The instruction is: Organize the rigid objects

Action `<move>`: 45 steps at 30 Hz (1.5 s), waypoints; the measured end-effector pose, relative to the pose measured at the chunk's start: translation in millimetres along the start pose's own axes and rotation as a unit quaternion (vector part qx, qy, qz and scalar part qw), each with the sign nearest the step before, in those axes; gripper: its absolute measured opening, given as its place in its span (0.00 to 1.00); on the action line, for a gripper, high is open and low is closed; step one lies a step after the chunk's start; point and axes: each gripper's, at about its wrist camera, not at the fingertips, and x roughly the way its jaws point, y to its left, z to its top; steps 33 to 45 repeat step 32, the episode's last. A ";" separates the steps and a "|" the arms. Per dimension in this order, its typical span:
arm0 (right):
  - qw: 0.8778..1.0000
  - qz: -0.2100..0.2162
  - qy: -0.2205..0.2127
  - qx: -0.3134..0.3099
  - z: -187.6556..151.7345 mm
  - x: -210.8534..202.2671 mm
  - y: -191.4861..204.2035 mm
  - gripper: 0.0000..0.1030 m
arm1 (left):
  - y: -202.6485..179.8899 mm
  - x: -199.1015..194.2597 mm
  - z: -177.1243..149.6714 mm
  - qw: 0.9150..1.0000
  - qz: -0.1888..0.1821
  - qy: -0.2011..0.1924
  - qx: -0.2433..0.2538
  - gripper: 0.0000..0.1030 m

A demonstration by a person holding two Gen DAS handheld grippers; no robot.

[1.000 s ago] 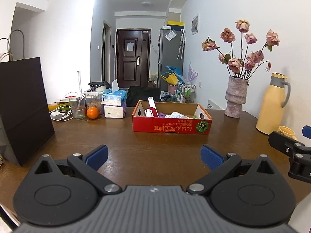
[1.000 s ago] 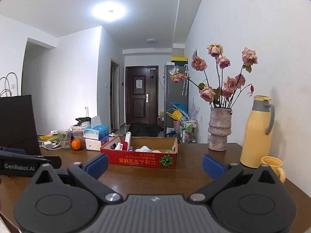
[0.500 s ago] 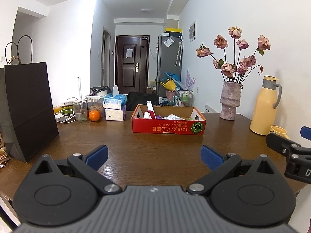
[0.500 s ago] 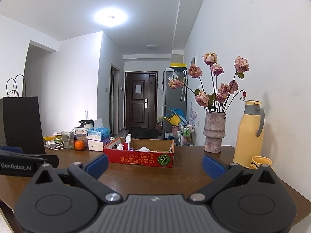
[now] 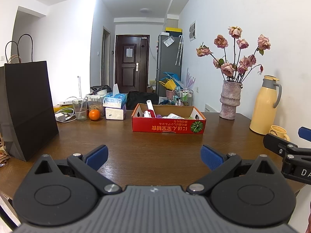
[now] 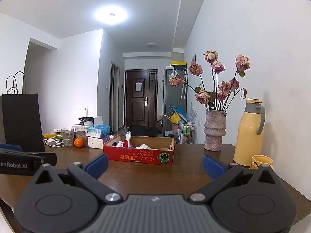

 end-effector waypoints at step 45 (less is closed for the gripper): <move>1.000 0.000 0.005 -0.007 -2.8 3.3 6.4 1.00 | 4.6 -0.6 -5.5 1.000 -0.007 0.000 0.004 1.00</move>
